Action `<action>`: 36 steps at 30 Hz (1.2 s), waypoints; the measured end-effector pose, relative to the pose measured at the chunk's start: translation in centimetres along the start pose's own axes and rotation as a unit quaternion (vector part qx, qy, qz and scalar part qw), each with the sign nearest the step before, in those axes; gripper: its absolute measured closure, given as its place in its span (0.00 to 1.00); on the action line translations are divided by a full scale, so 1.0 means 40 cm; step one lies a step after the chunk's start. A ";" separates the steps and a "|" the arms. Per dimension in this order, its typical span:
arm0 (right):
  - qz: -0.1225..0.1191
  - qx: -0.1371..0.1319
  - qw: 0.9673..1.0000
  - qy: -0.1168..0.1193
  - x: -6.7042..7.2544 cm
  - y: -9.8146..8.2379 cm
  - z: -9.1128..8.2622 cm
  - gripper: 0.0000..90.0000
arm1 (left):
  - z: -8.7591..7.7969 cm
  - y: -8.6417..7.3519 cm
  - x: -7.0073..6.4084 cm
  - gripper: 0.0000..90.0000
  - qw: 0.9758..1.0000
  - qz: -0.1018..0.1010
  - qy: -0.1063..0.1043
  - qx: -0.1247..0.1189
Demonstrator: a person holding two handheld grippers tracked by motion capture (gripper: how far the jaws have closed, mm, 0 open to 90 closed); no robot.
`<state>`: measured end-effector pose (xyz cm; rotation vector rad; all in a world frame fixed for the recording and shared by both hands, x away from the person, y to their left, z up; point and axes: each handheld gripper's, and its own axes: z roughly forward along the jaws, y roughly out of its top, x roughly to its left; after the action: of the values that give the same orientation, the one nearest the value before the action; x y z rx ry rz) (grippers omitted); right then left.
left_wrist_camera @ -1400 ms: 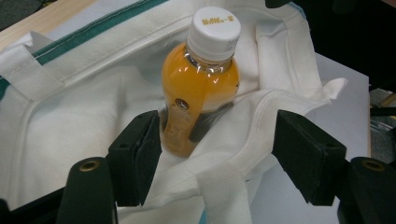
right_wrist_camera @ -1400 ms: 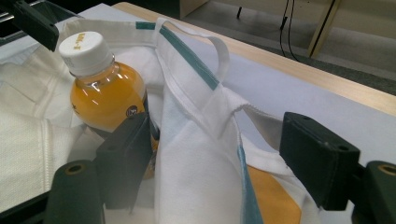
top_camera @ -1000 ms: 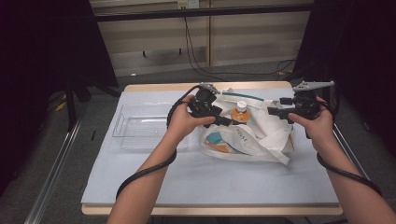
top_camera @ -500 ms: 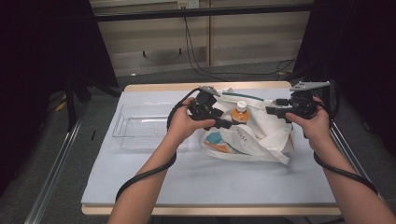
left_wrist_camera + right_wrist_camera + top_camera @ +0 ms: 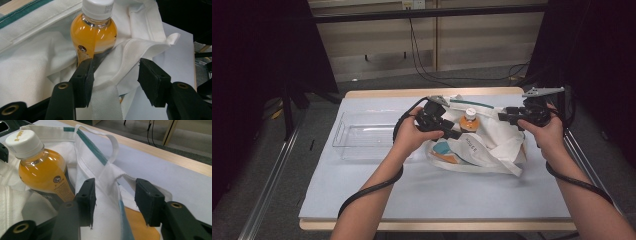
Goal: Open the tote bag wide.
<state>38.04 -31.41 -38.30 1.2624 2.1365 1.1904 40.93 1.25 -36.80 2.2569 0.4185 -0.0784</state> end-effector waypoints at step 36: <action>0.009 0.007 0.999 -0.037 -0.030 -0.003 0.013 0.94 | 0.019 -0.061 -0.018 0.86 0.999 -0.003 -0.039 0.022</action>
<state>38.97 -32.21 -38.79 1.3142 2.0867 1.1206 39.52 1.99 -38.92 2.2876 0.3864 -0.1799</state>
